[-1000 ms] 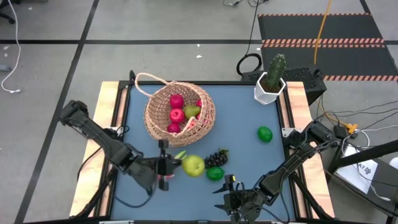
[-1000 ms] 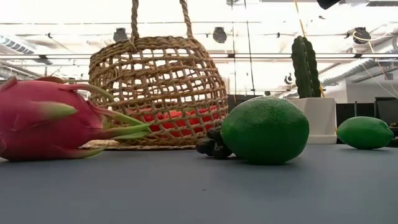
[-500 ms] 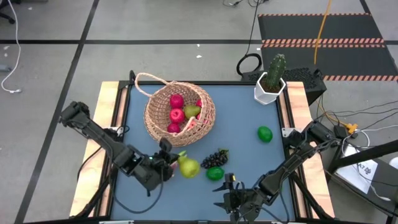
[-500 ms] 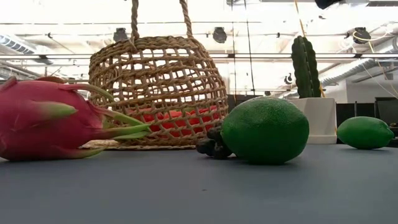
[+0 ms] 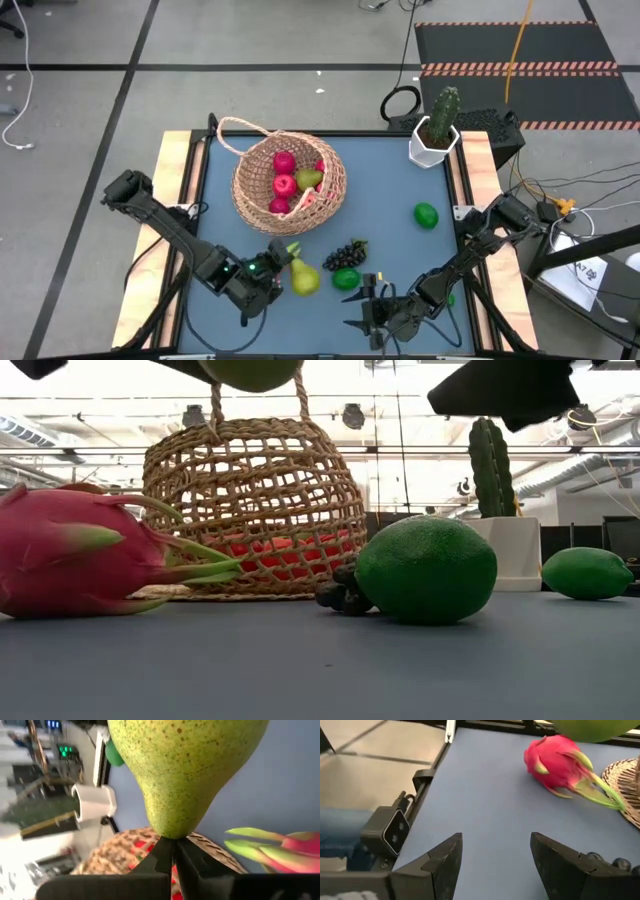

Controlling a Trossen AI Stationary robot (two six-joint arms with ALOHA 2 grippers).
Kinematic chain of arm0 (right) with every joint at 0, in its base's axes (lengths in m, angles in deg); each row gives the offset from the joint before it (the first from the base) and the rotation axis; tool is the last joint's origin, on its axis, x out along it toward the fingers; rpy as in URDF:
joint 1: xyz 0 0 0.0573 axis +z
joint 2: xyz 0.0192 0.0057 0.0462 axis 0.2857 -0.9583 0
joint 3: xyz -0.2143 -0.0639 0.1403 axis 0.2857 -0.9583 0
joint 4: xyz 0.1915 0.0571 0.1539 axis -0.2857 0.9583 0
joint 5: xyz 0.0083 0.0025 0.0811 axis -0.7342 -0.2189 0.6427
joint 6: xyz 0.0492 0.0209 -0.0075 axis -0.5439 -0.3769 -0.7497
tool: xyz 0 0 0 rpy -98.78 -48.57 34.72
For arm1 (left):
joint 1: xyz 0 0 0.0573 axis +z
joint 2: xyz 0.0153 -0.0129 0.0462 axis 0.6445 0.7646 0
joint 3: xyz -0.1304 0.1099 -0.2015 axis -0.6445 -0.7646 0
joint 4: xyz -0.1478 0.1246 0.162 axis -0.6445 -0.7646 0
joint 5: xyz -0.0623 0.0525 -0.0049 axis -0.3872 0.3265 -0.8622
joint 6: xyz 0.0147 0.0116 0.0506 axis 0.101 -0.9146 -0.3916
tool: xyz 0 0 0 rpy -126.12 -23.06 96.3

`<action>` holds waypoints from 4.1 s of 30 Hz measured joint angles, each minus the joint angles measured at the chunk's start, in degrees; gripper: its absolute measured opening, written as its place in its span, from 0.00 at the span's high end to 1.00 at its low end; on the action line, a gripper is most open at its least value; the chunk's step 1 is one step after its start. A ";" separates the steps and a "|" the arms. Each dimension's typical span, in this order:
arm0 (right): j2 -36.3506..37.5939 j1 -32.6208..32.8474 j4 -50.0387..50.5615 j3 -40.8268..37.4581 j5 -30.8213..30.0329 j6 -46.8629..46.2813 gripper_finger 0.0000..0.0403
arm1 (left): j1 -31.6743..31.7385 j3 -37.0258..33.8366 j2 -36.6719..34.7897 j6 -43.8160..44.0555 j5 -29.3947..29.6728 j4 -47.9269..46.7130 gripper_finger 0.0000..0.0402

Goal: Build produce basket
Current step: Put the green pear into the basket

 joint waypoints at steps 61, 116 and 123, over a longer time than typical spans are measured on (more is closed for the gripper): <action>0.00 0.04 -13.59 -5.82 0.10 2.10 0.43 | -2.48 0.00 1.79 -9.37 0.85 14.45 0.98; -0.04 0.24 -13.07 -5.79 0.35 2.51 0.43 | 8.63 0.02 -24.56 41.54 -2.08 21.57 0.99; -0.04 0.24 -13.09 -5.79 0.36 2.51 0.43 | 13.90 0.02 -32.57 42.70 -2.20 10.84 0.99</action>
